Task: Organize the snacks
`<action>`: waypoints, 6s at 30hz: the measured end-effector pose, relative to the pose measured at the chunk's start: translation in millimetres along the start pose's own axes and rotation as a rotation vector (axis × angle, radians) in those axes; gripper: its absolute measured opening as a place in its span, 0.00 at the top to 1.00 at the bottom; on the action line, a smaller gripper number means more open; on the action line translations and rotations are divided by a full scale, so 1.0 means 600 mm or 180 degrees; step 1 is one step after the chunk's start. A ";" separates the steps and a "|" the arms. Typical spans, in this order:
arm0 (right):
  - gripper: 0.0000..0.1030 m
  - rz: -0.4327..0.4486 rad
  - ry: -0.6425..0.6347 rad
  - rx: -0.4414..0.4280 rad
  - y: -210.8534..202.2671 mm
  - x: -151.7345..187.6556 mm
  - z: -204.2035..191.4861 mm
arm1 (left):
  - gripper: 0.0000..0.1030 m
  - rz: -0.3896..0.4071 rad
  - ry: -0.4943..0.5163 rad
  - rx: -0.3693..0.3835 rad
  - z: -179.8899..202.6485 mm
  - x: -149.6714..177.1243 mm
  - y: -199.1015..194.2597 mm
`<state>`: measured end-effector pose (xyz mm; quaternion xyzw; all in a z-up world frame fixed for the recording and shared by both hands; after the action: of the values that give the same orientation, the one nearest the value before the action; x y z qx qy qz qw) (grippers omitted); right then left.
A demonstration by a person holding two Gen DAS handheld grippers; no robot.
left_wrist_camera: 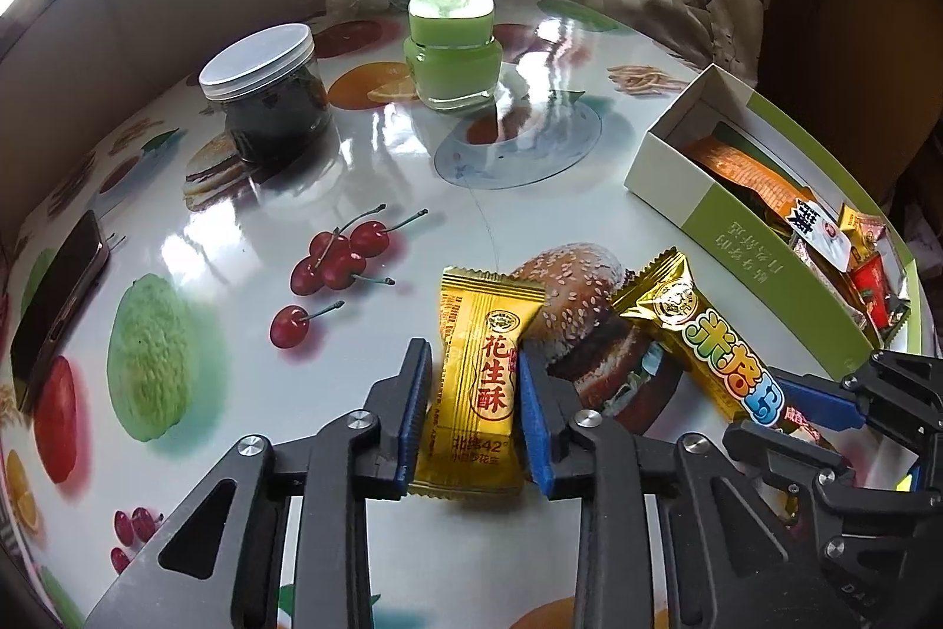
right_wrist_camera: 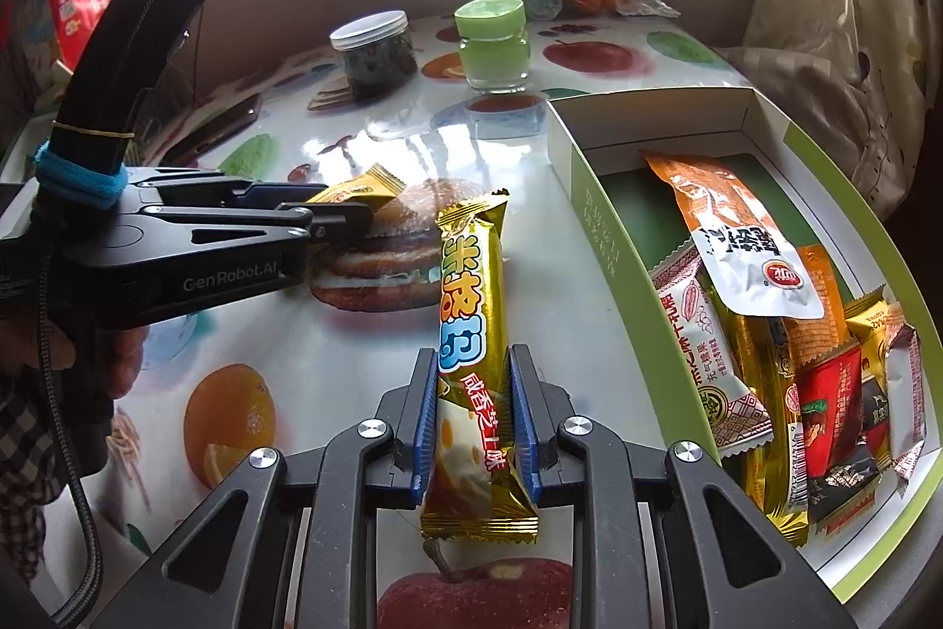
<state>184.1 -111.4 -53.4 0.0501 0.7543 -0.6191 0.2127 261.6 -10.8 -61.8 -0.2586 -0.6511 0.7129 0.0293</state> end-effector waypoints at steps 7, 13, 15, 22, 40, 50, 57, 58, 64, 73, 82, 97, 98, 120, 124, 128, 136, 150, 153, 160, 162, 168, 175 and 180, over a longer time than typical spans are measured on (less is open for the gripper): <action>0.79 -0.0002 -0.0004 0.0025 0.000 -0.002 -0.003 | 0.75 0.0030 -0.0041 -0.0012 0.003 0.007 -0.006; 0.79 0.0023 0.0002 -0.0011 -0.003 -0.001 -0.004 | 0.75 0.0108 -0.0075 -0.0007 0.002 0.014 -0.025; 0.79 0.0048 -0.0011 -0.0027 -0.008 0.002 -0.005 | 0.75 0.0126 -0.0090 -0.0014 0.002 0.017 -0.032; 0.79 0.0105 -0.0067 -0.0078 -0.025 0.004 -0.018 | 0.75 0.0244 -0.0147 -0.0014 0.005 0.029 -0.064; 0.79 0.0283 -0.0172 -0.0109 -0.096 0.029 -0.021 | 0.75 0.0547 -0.0225 -0.0063 0.020 0.066 -0.150; 0.79 0.0425 -0.0071 -0.0025 -0.143 0.041 0.015 | 0.75 0.0640 -0.0158 -0.0047 0.066 0.063 -0.176; 0.79 0.0497 0.0047 0.0036 -0.169 0.045 0.054 | 0.75 0.0676 -0.0139 0.0035 0.103 0.048 -0.179; 0.79 0.0503 0.0063 0.0043 -0.171 0.046 0.060 | 0.75 0.0674 -0.0129 0.0043 0.108 0.046 -0.179; 0.79 0.0539 0.0164 0.0087 -0.183 0.049 0.090 | 0.75 0.0661 -0.0073 0.0092 0.137 0.030 -0.176; 0.79 0.0578 0.0332 0.0209 -0.196 0.049 0.149 | 0.75 0.0625 -0.0097 0.0244 0.167 -0.008 -0.163; 0.79 0.0548 0.0512 0.0327 -0.193 0.045 0.216 | 0.75 0.0554 -0.0141 0.0348 0.199 -0.049 -0.134; 0.79 0.0327 0.0531 0.0433 -0.145 0.037 0.269 | 0.75 0.0262 -0.0217 0.0498 0.241 -0.082 -0.060; 0.79 0.0323 0.0524 0.0435 -0.143 0.036 0.270 | 0.75 0.0244 -0.0221 0.0491 0.242 -0.082 -0.057; 0.79 0.0278 0.0323 0.0302 -0.110 0.004 0.273 | 0.73 0.0055 -0.0293 0.0489 0.252 -0.092 -0.014; 0.77 0.0289 0.0299 0.0305 -0.109 0.003 0.270 | 0.69 0.0049 -0.0318 0.0512 0.252 -0.091 -0.011; 0.73 0.0308 0.0330 0.0340 -0.111 0.002 0.274 | 0.63 0.0052 -0.0322 0.0527 0.255 -0.091 -0.013; 0.64 0.0331 0.0343 0.0356 -0.118 0.003 0.275 | 0.54 0.0060 -0.0340 0.0569 0.261 -0.088 -0.019; 0.52 0.0445 0.0391 0.0407 -0.145 0.015 0.268 | 0.50 0.0167 -0.0356 0.0498 0.264 -0.072 -0.054; 0.50 0.0487 0.0410 0.0438 -0.155 0.020 0.266 | 0.50 0.0209 -0.0364 0.0506 0.268 -0.063 -0.068; 0.49 0.0579 0.0523 0.0435 -0.184 0.050 0.261 | 0.50 0.0374 -0.0484 0.0425 0.266 -0.027 -0.108; 0.49 0.0621 0.0523 0.0459 -0.195 0.060 0.256 | 0.50 0.0433 -0.0475 0.0296 0.266 -0.015 -0.118; 0.49 0.0719 0.0563 0.0501 -0.215 0.092 0.238 | 0.50 0.0512 -0.0526 0.0129 0.267 0.034 -0.136; 0.48 0.0704 0.0591 0.0565 -0.209 0.146 0.216 | 0.50 0.0483 -0.0525 0.0040 0.277 0.098 -0.124; 0.48 0.0644 0.0589 0.0730 -0.200 0.189 0.212 | 0.50 0.0445 -0.0573 0.0043 0.280 0.135 -0.106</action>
<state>73.7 -281.9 -5.4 0.2065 0.6862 -0.6693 0.1965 104.4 -124.2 -25.8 -0.2381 -0.6267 0.7380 -0.0772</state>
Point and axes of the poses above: each gripper's, at about its wrist camera, not at the fingertips, and y roughly the way its jaws point, z to its right, x to its underside, the point moved 8 cm from there along y, roughly the way its jaws point, and after that the axes turned 12 degrees about -z, right-handed, at the moved point
